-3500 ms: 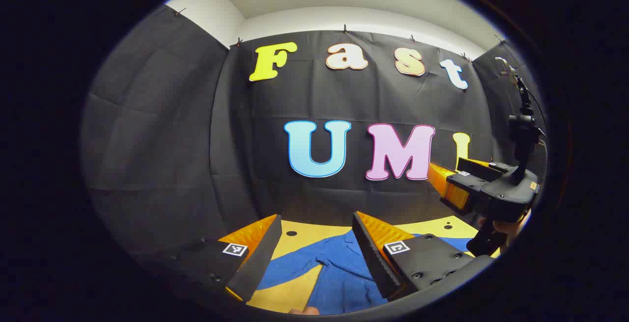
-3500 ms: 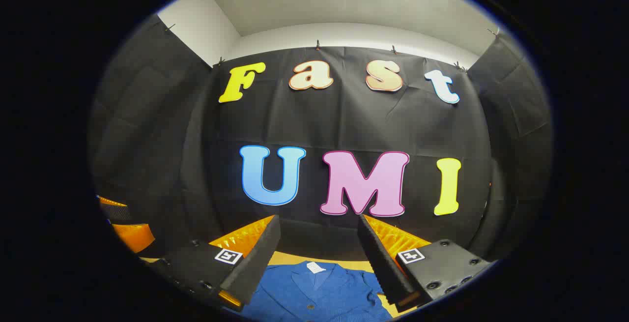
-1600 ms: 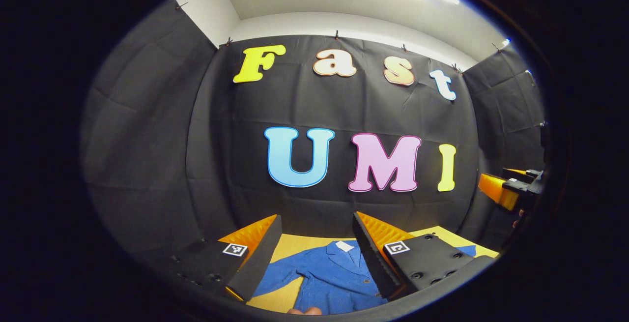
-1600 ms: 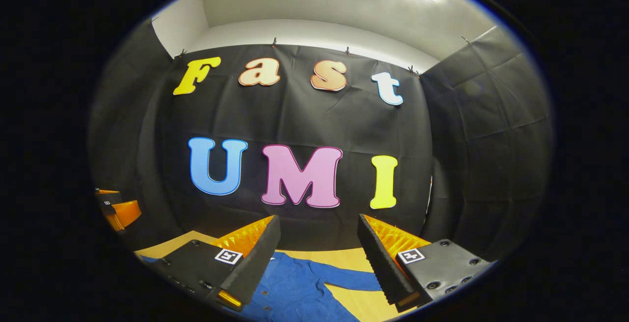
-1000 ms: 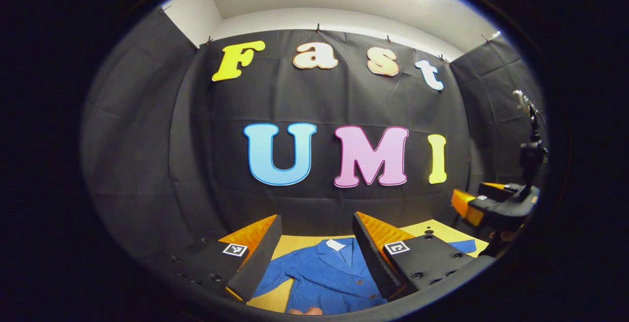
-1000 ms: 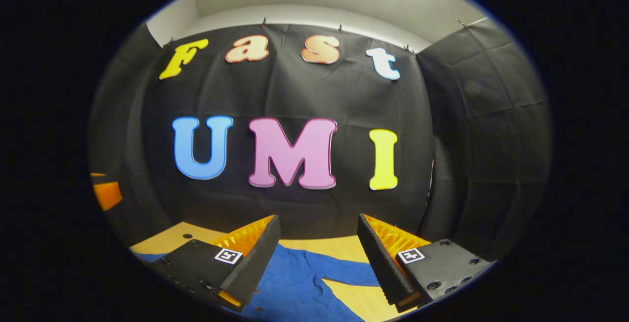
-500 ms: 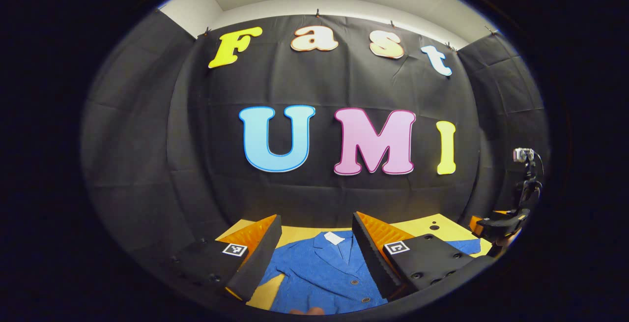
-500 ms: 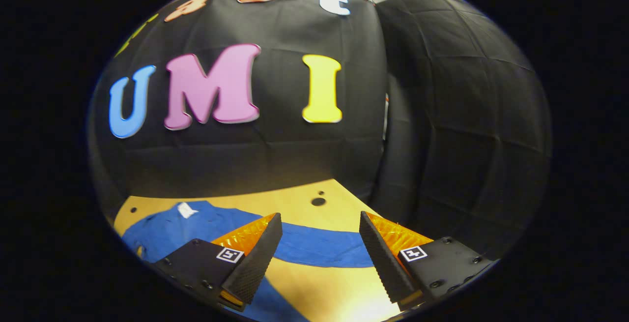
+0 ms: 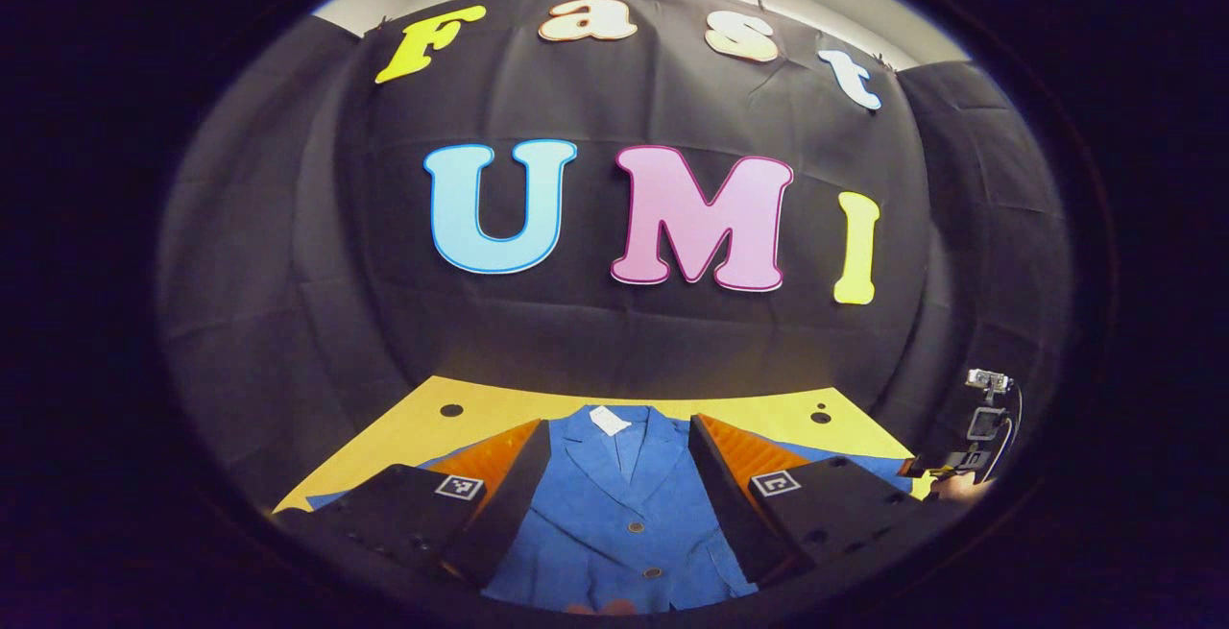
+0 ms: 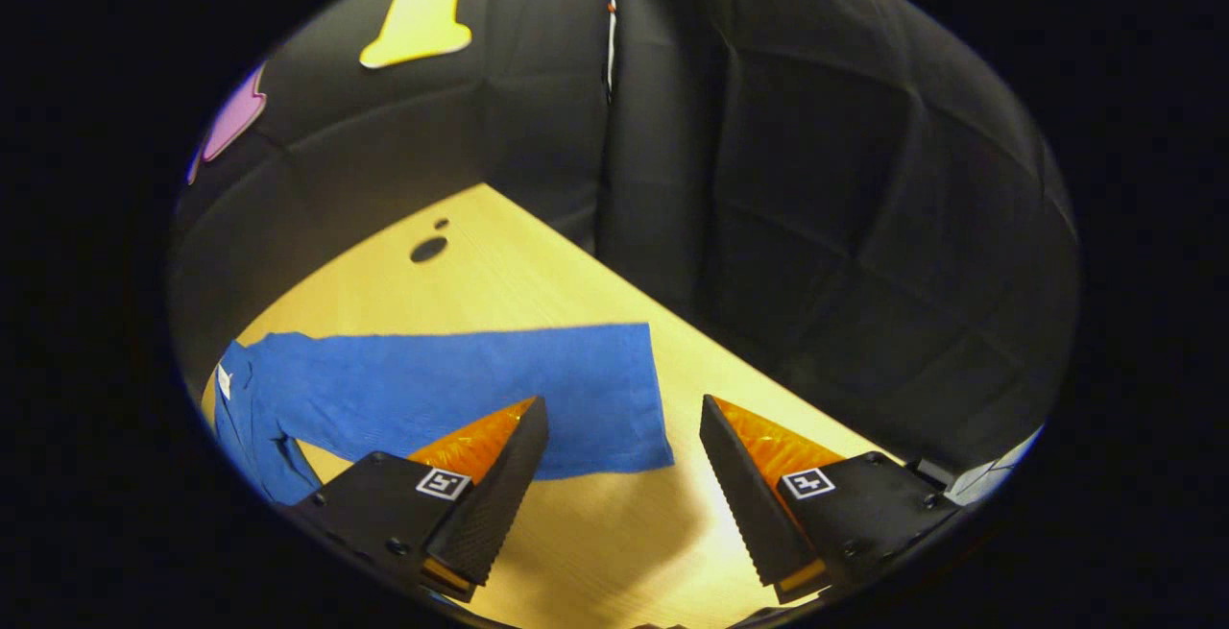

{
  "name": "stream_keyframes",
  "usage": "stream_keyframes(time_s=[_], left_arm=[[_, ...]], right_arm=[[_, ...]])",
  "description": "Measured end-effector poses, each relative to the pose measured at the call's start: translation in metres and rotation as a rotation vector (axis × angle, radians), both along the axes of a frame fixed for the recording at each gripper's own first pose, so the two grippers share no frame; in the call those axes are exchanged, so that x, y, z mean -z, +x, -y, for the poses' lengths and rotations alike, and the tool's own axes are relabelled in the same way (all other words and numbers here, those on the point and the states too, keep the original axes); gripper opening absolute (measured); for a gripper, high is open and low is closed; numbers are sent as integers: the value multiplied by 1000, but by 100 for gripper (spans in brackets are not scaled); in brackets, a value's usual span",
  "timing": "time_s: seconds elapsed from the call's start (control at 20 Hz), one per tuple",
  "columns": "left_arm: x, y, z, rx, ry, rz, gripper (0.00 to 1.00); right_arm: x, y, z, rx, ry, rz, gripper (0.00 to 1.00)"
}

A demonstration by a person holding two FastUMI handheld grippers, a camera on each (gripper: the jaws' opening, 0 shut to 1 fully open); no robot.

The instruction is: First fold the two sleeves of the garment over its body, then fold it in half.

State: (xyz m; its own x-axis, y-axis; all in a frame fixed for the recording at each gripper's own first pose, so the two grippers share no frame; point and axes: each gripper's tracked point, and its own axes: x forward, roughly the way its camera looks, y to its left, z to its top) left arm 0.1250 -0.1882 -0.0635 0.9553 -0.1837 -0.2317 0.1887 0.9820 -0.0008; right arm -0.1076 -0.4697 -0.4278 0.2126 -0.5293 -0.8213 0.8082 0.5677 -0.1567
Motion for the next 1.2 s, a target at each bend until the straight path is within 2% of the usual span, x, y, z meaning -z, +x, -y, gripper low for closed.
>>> stream_keyframes(time_s=[0.05, 0.1, 0.25, 0.35, 0.4, 0.45, 0.5, 0.55, 0.6, 0.85, 0.95, 1.05, 1.2], left_arm=[[3, -1, 5, 10, 9, -7, 83], [6, -2, 12, 27, 7, -16, 83], [9, -5, 22, 52, -4, -30, 83], [12, -3, 22, 47, -14, -42, 83], [11, -1, 21, 46, -30, -51, 83], [12, -1, 19, 40, -47, -59, 83], [12, 0, 16, 31, -57, -66, 83], [13, 0, 12, 21, -61, -72, 83], [14, 0, 9, 13, -62, -77, 83], [16, -4, 7, 13, -50, -100, 83], [9, -5, 13, 31, -64, -82, 83], [7, -6, 15, 40, -63, -75, 83], [11, -11, 12, 38, -63, -83, 83]], right_arm=[[4, 1, 1, 2, 8, -9, 94], [3, 3, 1, 2, 20, -6, 100], [19, -5, -2, 14, 76, -30, 100], [21, 1, 1, 9, 47, -27, 100], [24, -5, -5, -1, 55, -40, 94], [21, -2, -2, -10, 35, -27, 100], [21, -3, -3, -7, 40, -27, 92], [20, -1, -1, -4, 35, -22, 100], [21, 4, -1, 2, 41, -14, 98], [25, 13, -3, 50, 140, -3, 23], [29, 17, -2, 71, 194, 19, 23], [28, 19, -2, 98, 230, 57, 6], [24, 26, -16, 81, 305, 125, 1]])
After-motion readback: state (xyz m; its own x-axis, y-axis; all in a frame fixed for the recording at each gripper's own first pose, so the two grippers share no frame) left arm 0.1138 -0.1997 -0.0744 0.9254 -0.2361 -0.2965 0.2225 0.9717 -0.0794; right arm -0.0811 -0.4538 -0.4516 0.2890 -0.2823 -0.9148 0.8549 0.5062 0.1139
